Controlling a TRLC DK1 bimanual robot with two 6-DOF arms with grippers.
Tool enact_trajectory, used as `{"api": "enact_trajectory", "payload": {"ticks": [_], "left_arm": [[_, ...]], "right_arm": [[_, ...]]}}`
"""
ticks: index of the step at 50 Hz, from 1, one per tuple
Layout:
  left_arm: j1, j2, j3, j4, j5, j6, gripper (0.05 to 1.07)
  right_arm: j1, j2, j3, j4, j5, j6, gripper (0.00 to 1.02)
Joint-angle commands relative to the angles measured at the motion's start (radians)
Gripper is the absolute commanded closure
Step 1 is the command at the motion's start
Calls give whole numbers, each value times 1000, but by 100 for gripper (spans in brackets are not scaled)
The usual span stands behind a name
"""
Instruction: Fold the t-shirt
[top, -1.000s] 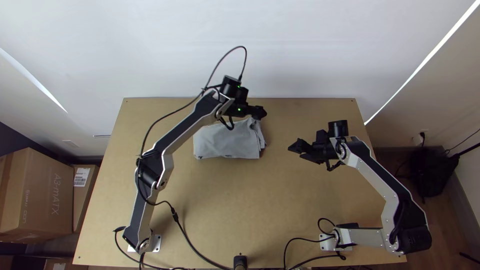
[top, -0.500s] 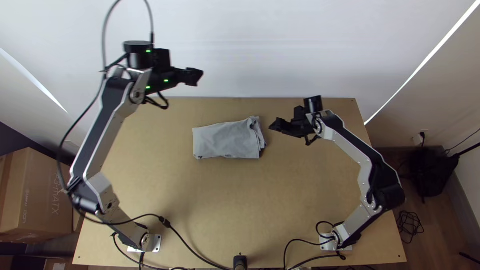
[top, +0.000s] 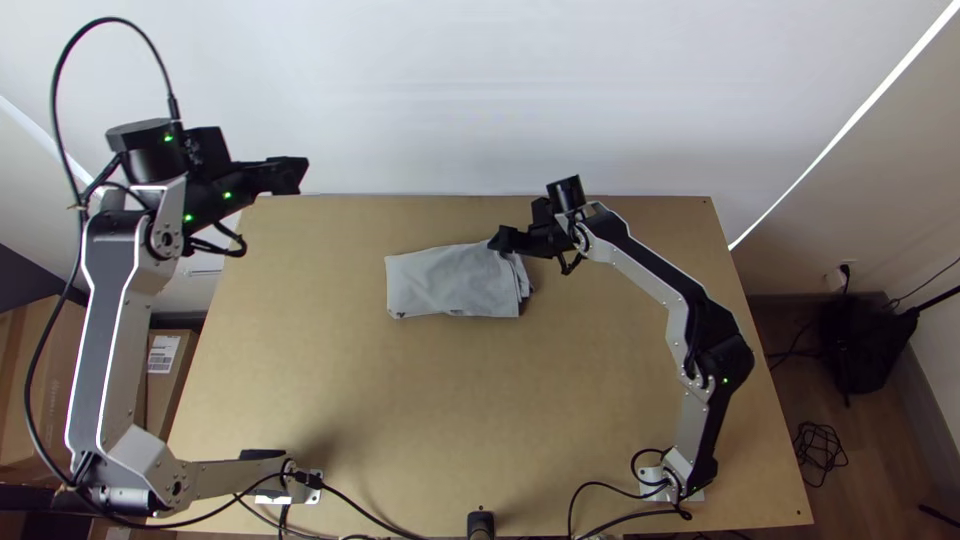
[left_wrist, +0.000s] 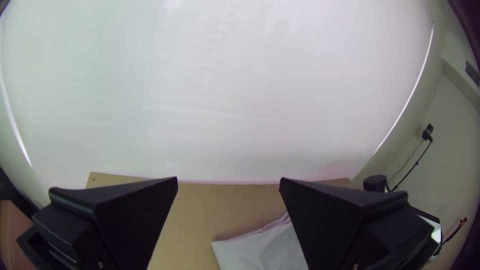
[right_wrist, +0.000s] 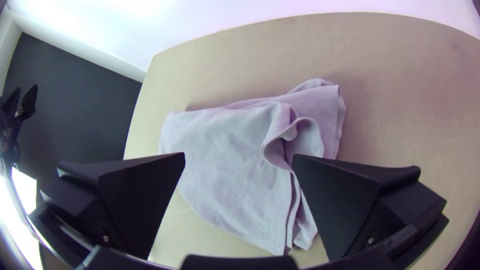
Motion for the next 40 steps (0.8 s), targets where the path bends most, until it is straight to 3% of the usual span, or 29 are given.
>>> {"api": "enact_trajectory", "payload": {"ticks": [1, 16, 21, 23, 30, 40], "left_arm": [[58, -80, -27, -32, -1, 26, 10], [247, -183, -28, -112, 16, 80, 10], [282, -192, -33, -113, 18, 86, 10], [286, -195, -33, -113, 18, 86, 10], [291, -203, -42, -118, 18, 86, 10], [283, -206, -59, -113, 18, 77, 10]], "right_arm": [[0, 94, 79, -22, 4, 16, 3], [13, 324, 369, -96, 4, 36, 3], [3, 377, 447, -96, 27, 77, 3], [-1, 387, 461, -94, 67, 85, 3], [-30, 347, 403, -57, 213, 84, 3], [-125, 198, 211, -5, 208, 73, 3]]}}
